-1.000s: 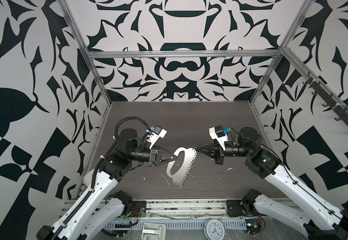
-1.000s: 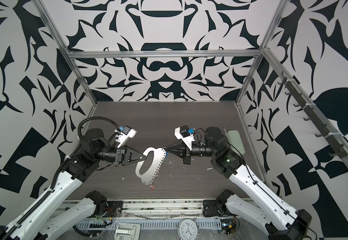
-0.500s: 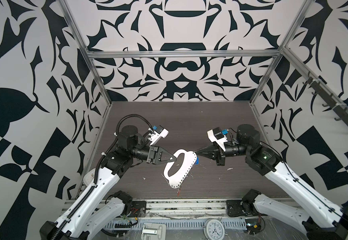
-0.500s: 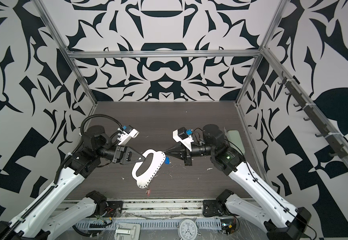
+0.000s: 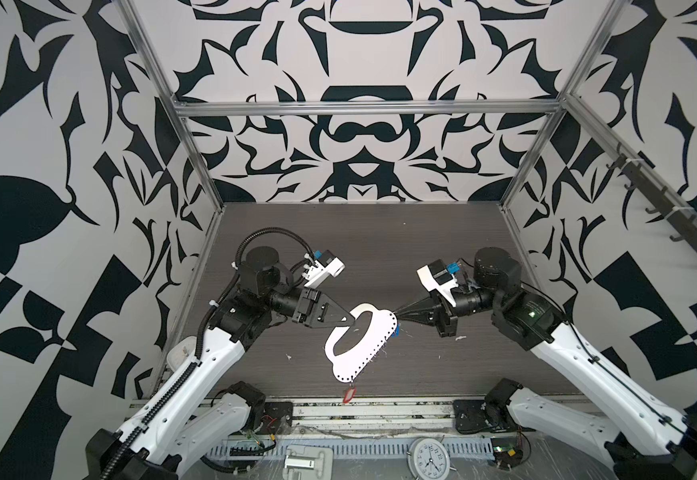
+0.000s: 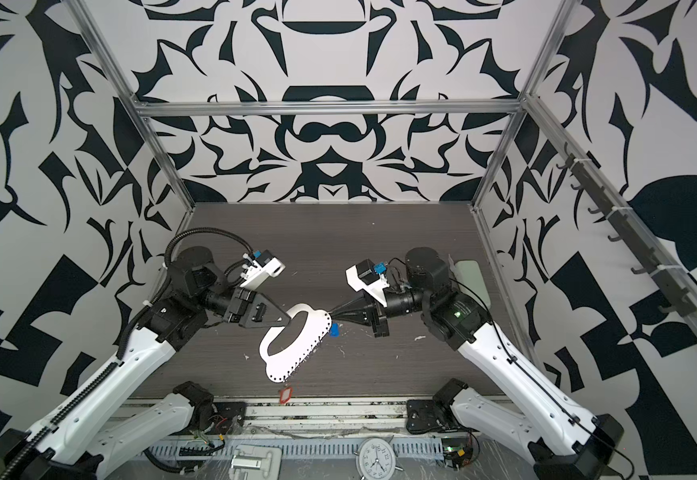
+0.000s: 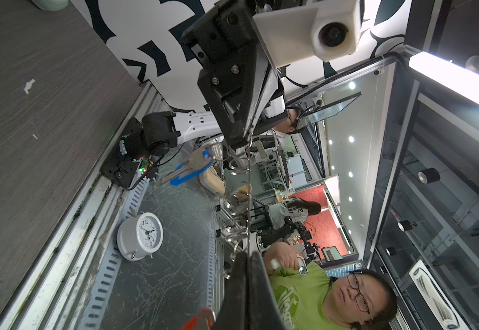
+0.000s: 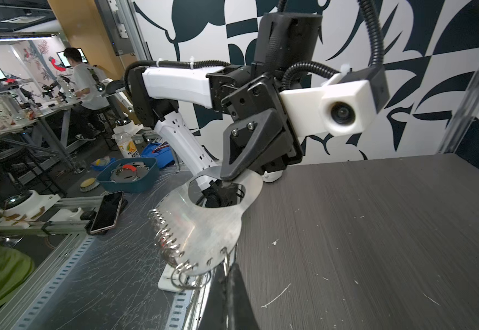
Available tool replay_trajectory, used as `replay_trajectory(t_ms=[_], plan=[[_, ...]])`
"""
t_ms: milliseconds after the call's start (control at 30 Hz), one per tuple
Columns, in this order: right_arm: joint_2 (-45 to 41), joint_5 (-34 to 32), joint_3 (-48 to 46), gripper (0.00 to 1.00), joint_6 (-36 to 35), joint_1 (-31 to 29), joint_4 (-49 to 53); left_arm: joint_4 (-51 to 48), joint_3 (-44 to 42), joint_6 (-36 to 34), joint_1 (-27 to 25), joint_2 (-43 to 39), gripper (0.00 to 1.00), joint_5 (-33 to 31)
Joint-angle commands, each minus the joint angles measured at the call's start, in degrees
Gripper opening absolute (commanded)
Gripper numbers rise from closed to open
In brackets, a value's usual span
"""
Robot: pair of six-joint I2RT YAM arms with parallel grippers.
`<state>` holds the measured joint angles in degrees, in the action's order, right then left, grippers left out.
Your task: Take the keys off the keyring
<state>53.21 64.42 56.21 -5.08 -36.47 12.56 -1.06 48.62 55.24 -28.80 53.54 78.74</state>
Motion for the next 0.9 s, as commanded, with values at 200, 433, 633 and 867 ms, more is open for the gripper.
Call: replay_trajectory(t_ms=[200, 433, 633, 867], plan=[[-1.87, 3.68, -1.46, 0.0, 6.8, -1.68, -10.2, 1.12, -0.01, 0.88, 0.11, 2.58, 0.11, -4.86], [-3.22, 1.31, -2.59, 0.0, 8.75, -1.71, -12.63, -10.86, 3.16, -7.89, 1.09, 2.97, 0.42, -8.76], [-4.24, -2.79, -3.59, 0.0, 10.97, -1.68, -14.9, -17.72, 6.7, -13.34, 2.63, 0.87, 0.55, -15.78], [-5.56, -9.12, -6.26, 0.0, 15.73, -1.67, -21.99, -18.37, 7.43, -16.56, 2.7, -3.7, 0.67, -23.62]])
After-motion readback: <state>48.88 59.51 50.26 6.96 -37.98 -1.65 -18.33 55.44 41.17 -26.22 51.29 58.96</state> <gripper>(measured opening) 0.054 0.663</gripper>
